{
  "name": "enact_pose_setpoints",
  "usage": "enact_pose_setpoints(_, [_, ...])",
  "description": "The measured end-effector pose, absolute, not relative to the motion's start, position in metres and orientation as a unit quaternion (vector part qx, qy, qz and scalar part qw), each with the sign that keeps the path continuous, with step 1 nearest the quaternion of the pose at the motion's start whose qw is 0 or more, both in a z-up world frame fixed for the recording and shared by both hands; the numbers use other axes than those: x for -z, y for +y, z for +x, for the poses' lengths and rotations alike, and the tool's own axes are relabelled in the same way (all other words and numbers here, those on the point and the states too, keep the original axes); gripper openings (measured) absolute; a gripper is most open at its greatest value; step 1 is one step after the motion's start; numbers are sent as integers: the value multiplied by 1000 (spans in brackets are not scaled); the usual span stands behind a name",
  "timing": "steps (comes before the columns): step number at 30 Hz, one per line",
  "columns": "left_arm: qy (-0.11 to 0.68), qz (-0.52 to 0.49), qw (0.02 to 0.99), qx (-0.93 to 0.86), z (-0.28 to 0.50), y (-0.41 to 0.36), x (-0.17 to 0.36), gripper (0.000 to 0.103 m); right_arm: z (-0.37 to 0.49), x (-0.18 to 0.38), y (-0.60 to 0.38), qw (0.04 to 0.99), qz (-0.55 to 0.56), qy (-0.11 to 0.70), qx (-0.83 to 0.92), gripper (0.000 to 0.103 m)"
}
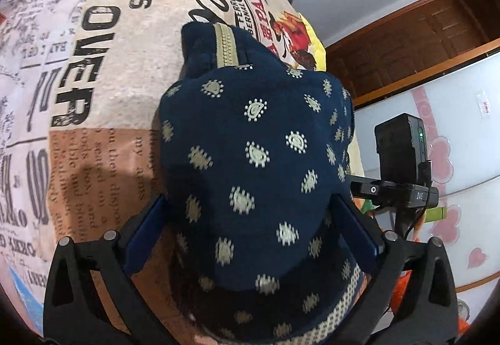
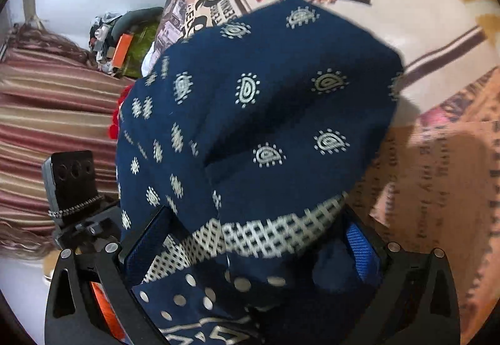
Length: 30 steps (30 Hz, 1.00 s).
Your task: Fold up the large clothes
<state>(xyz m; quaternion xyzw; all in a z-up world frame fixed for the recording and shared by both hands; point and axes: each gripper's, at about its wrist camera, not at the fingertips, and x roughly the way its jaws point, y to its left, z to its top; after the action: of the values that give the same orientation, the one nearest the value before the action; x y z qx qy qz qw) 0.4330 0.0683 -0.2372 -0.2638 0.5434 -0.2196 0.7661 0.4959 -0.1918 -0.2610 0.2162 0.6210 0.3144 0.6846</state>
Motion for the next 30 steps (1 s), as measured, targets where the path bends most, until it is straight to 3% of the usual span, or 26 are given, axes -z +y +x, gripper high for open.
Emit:
enact_pose_setpoints(3, [546, -269, 762, 221, 442, 65, 243, 103, 495, 261, -185, 687, 209, 618, -321, 102])
enact_pose_setpoints(7, [551, -277, 758, 215, 445, 60, 253, 103, 489, 256, -178, 689, 201, 615, -327, 80])
enact_pose_setpoints(11, [537, -239, 781, 210, 437, 55, 239, 80, 484, 248, -181, 690, 205, 612, -328, 48])
enact_pose_setpoints(14, [528, -234, 788, 215, 430, 57, 228, 69, 476, 229, -178, 704, 184, 602, -330, 35])
enact_pose_setpoints(20, [483, -197, 824, 223, 407, 62, 179, 60, 451, 172, -146, 744, 115, 562, -342, 31])
enact_pose_setpoints(30, [403, -176, 877, 193, 349, 130, 98, 59, 417, 92, -90, 771, 89, 496, -390, 31])
